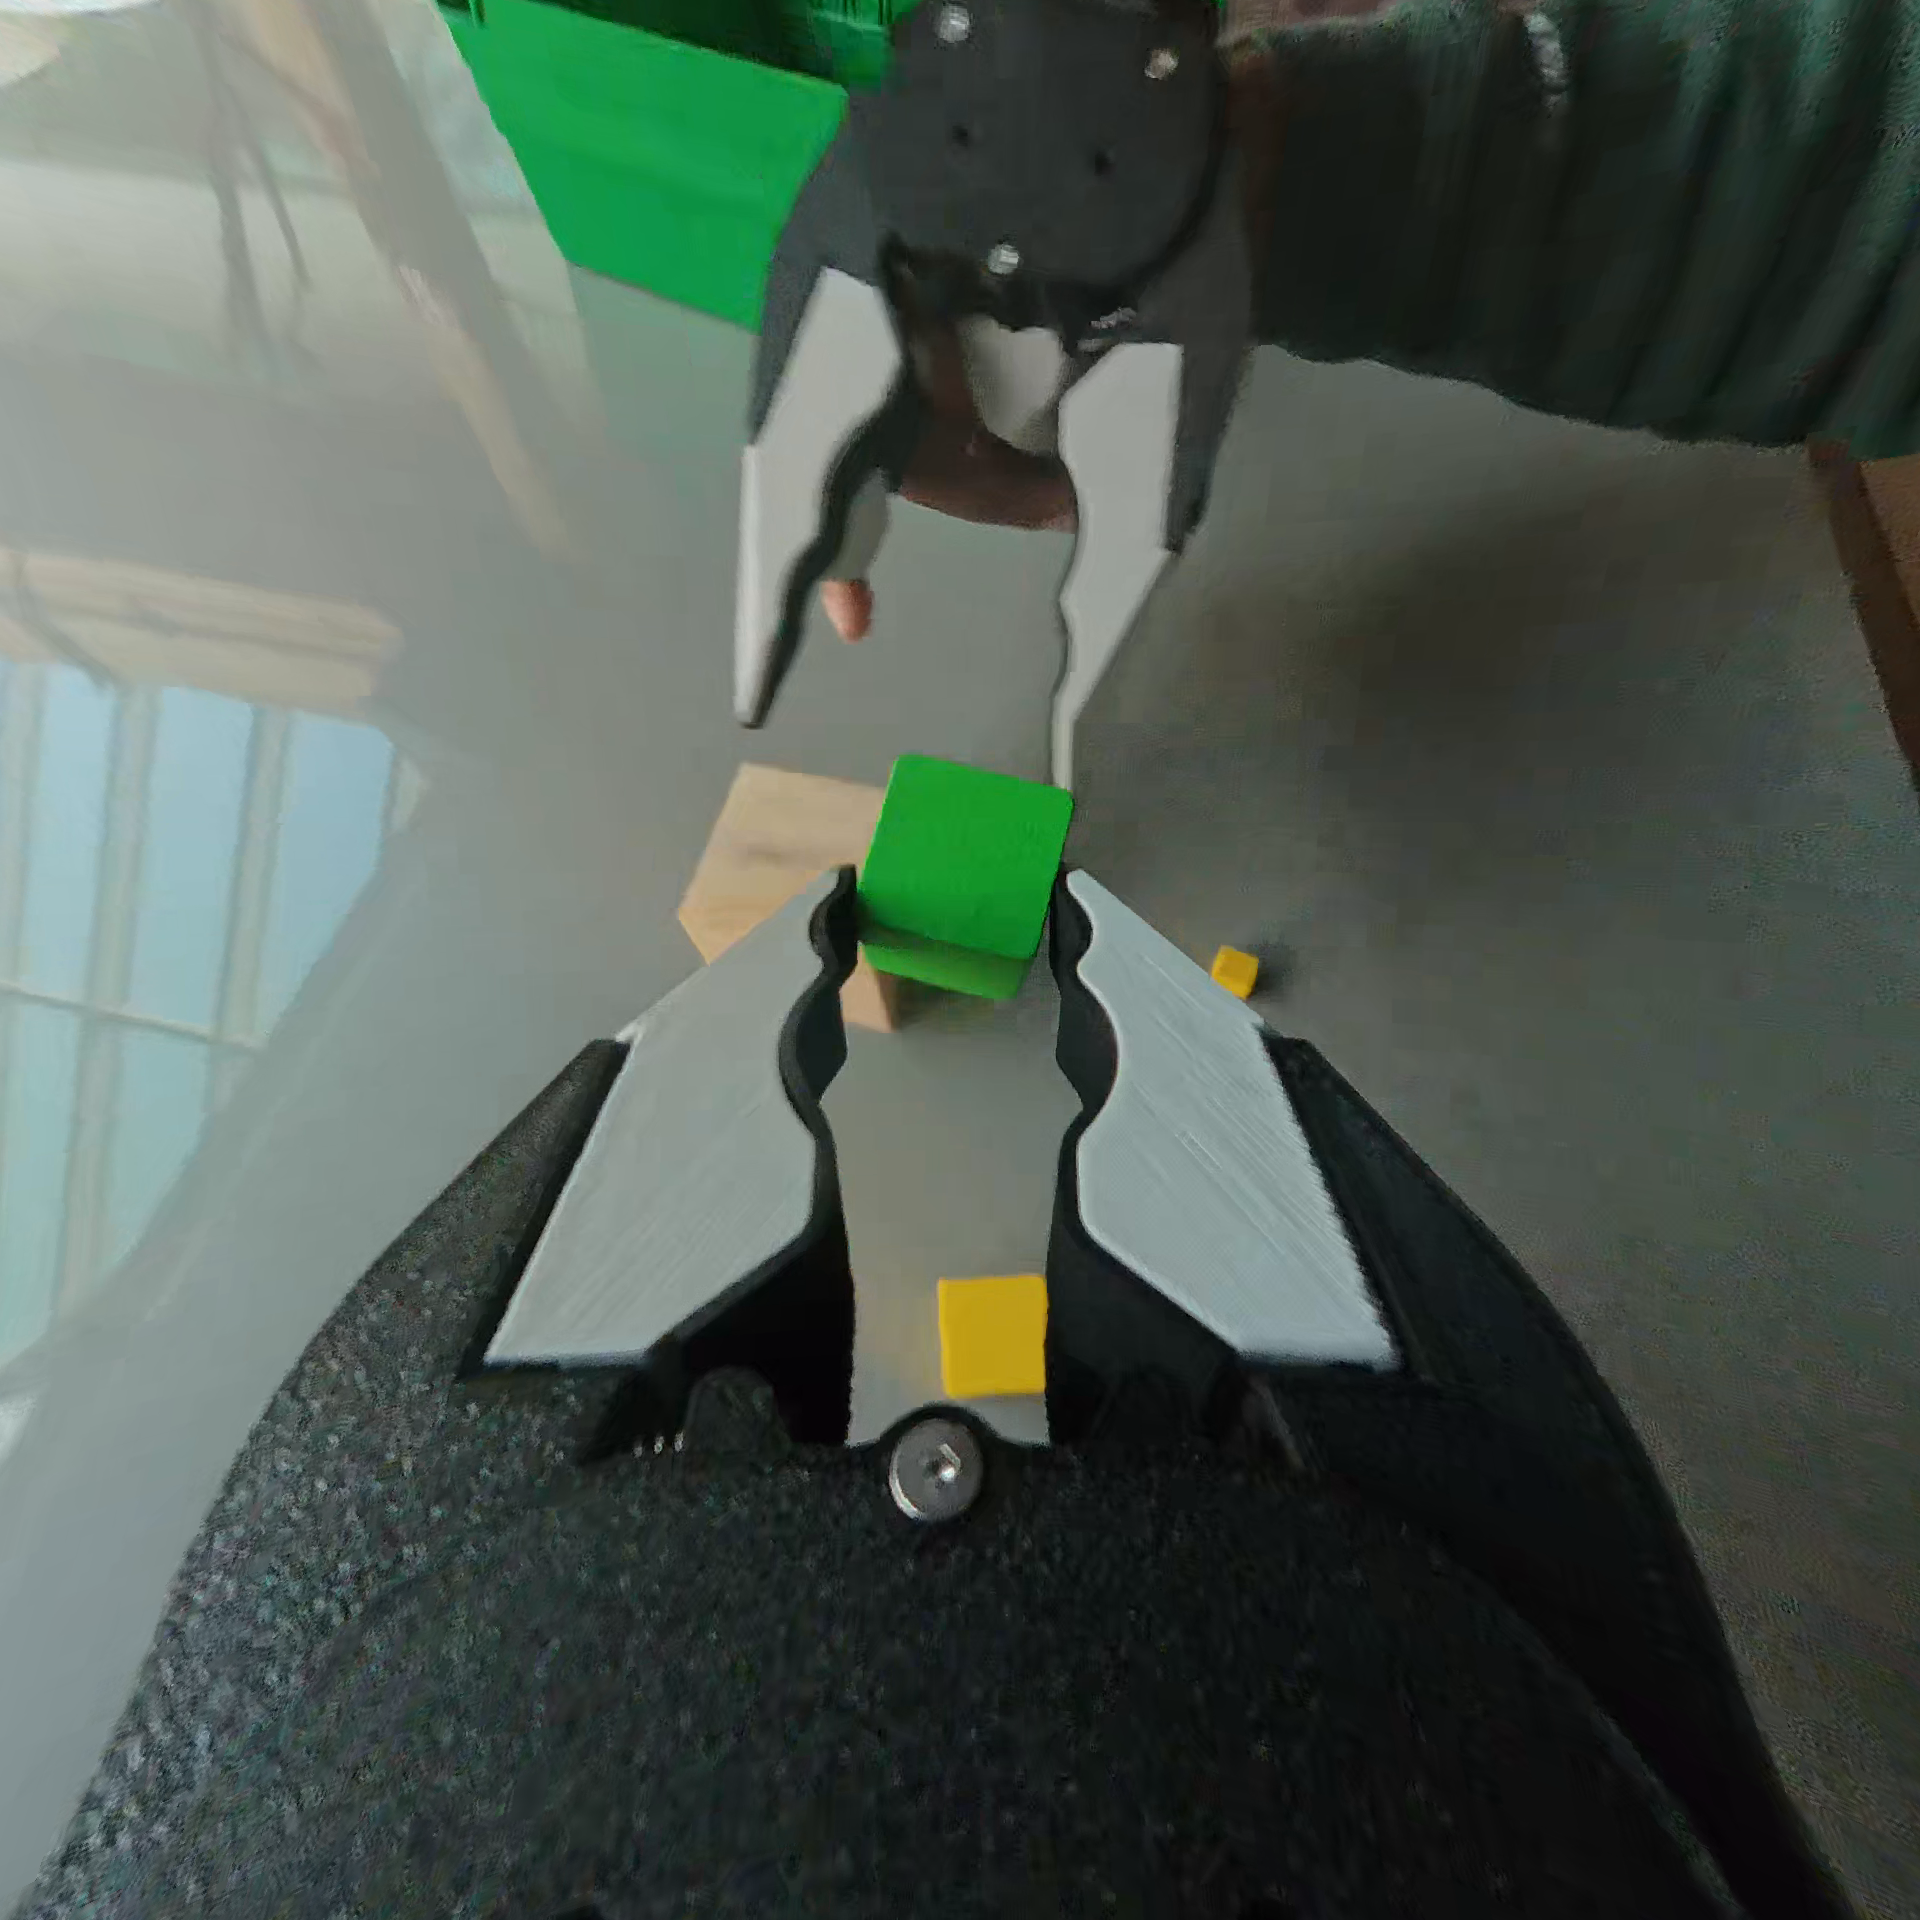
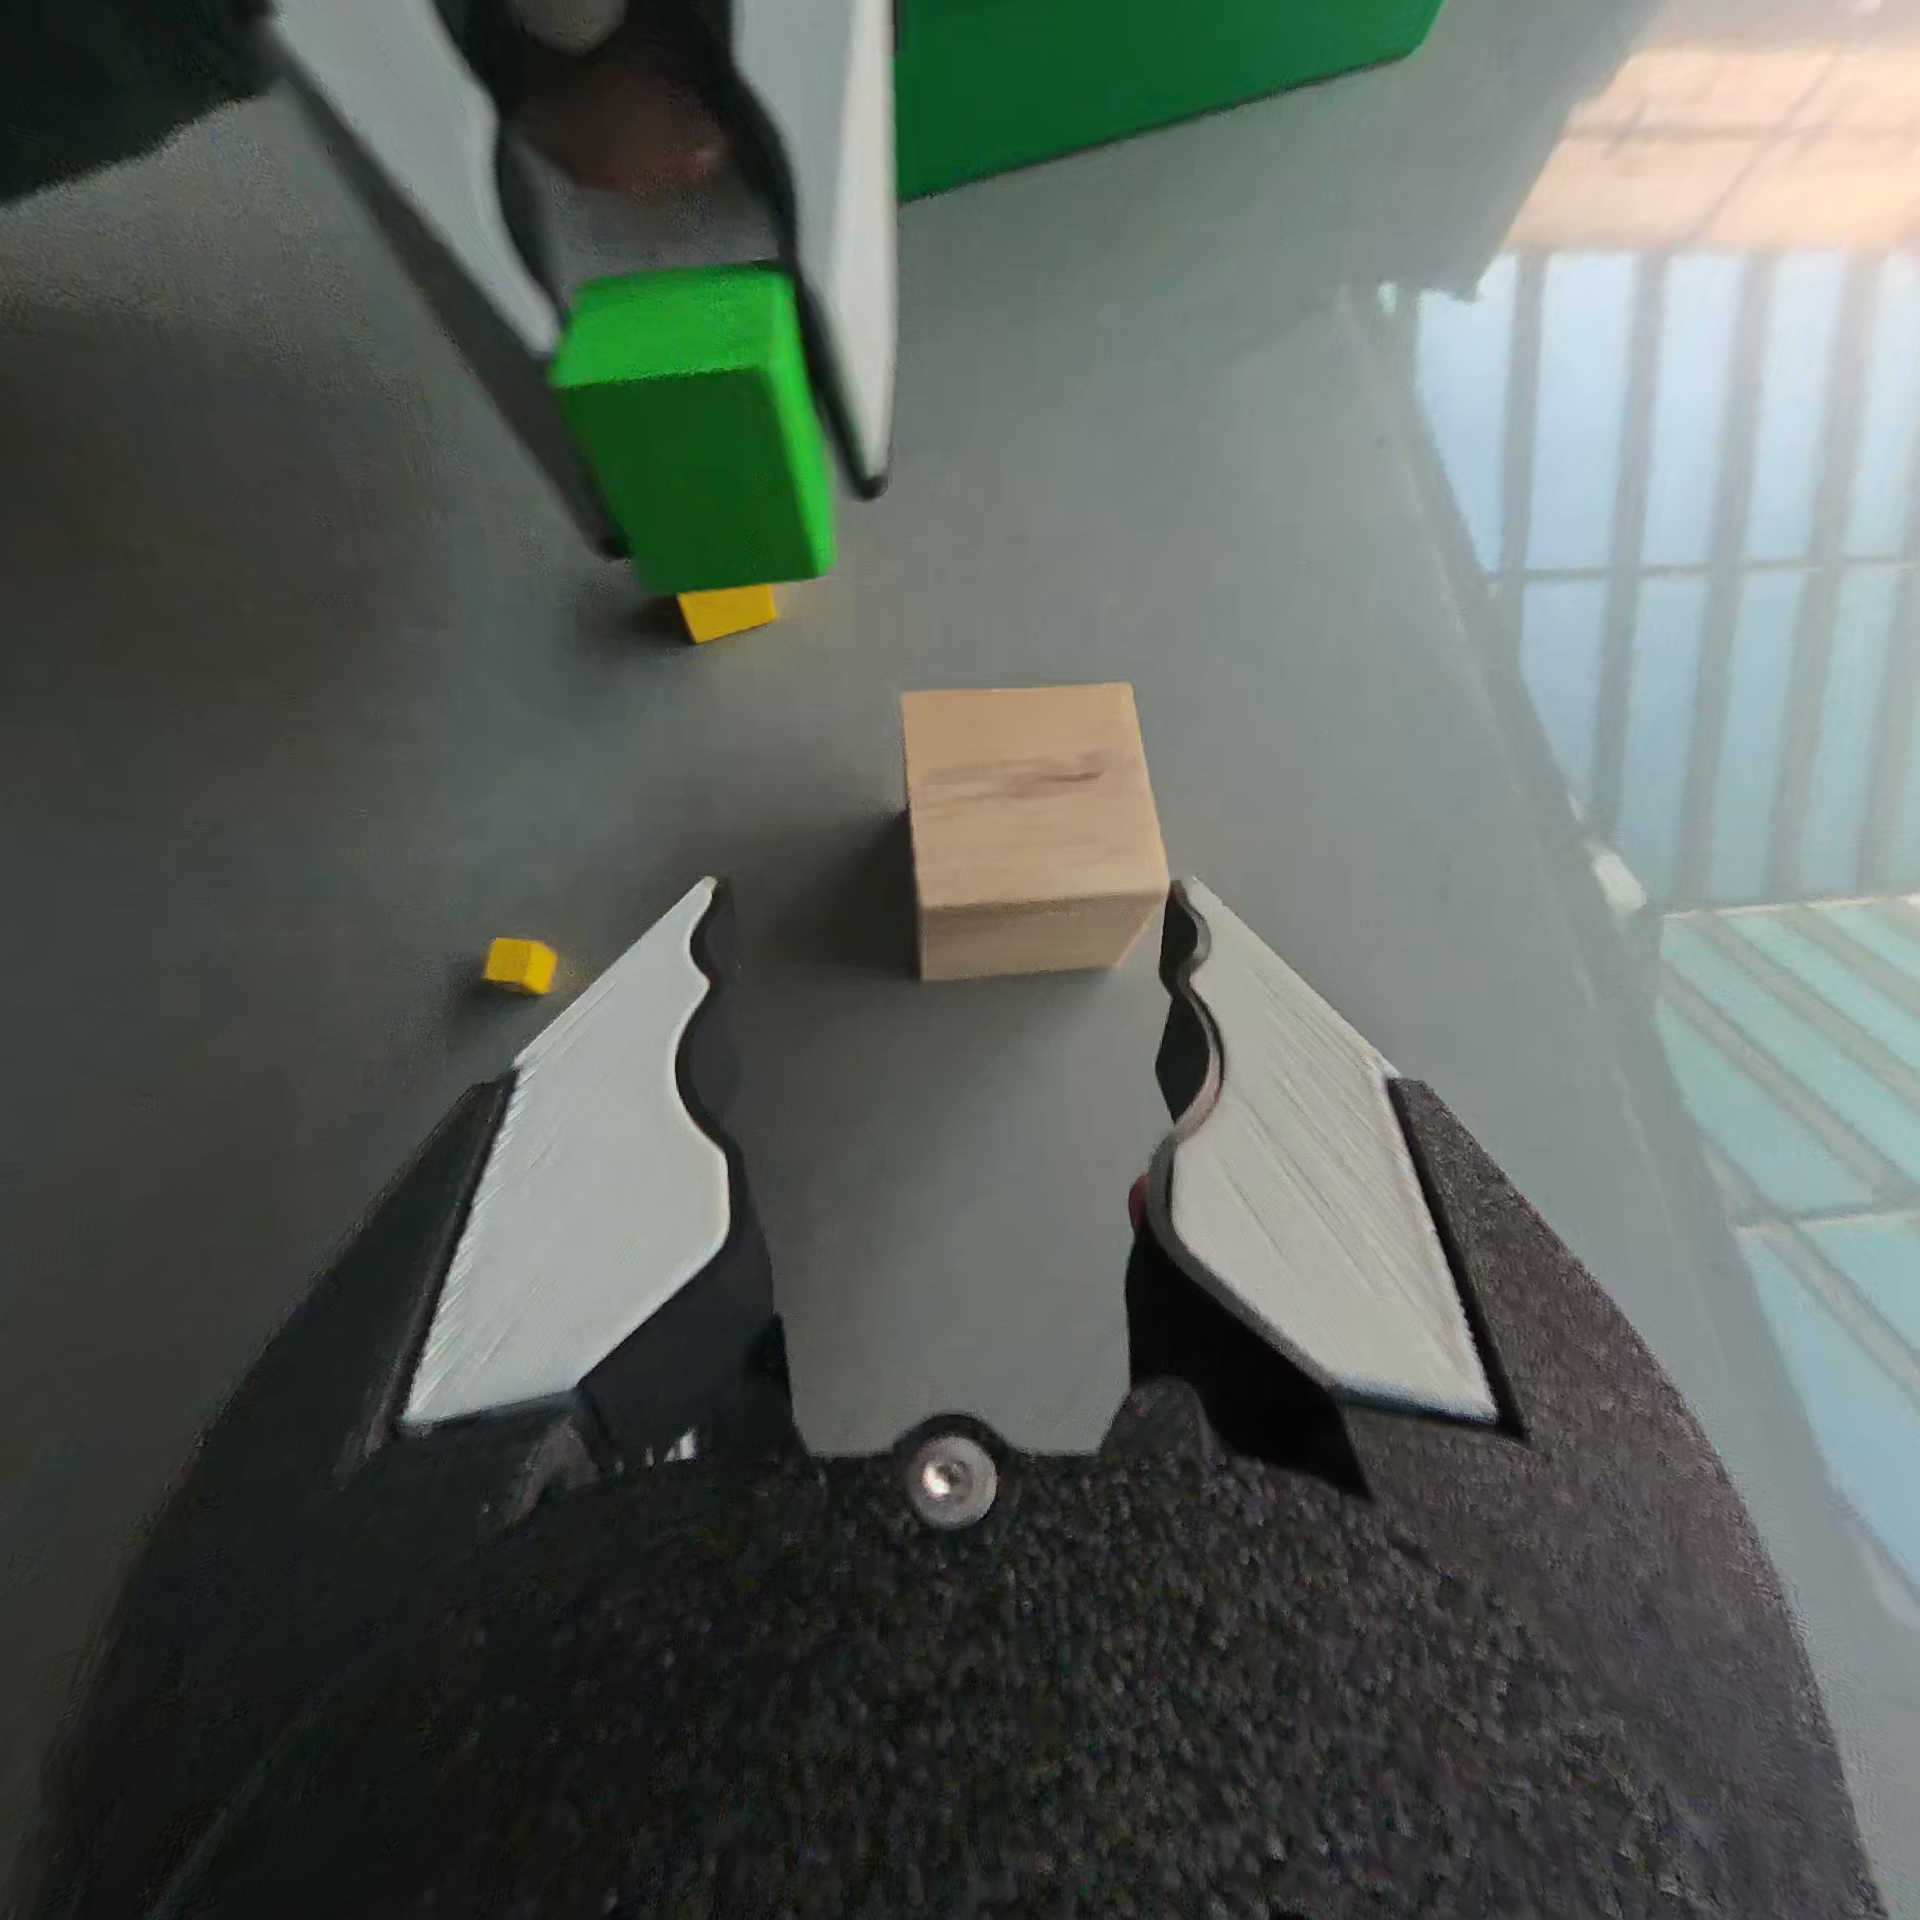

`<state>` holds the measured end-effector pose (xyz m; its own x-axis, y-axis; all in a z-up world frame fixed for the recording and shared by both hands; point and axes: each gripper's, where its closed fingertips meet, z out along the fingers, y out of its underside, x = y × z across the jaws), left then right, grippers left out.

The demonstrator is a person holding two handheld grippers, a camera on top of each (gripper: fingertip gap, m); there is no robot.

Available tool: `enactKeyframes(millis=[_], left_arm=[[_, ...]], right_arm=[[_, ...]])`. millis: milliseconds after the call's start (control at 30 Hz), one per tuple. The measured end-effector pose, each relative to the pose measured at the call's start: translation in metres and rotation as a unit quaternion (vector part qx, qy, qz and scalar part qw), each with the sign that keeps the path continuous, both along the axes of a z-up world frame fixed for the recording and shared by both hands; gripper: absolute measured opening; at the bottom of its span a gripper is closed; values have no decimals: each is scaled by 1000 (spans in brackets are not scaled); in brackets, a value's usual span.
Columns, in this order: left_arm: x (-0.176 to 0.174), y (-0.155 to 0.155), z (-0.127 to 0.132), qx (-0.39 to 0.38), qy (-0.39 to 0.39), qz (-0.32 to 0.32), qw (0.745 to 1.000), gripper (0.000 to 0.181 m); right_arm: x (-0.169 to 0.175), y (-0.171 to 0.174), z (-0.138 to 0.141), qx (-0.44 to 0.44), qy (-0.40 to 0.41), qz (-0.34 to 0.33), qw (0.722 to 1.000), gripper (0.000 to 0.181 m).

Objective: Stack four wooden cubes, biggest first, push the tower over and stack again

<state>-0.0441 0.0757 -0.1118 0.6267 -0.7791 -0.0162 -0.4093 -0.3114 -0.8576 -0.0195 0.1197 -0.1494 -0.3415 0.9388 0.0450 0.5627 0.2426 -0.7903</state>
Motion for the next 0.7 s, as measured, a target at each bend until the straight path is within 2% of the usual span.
enactKeyframes(millis=[133,333,467,700], left_arm=[[5,33,3,-4,24,-24,999,36],[8,59,-23,-33,44,-35,998,36],[7,62,-38,-52,50,-32,997,36],[5,59,-42,-64,49,-26,996,36]], right_arm=[[39,-9,2,-31,20,-35,999,81],[79,-28,0,-55,29,-58,996,81],[85,-44,-1,-65,33,-57,996,82],[82,-53,-2,-72,40,-58,995,81]])
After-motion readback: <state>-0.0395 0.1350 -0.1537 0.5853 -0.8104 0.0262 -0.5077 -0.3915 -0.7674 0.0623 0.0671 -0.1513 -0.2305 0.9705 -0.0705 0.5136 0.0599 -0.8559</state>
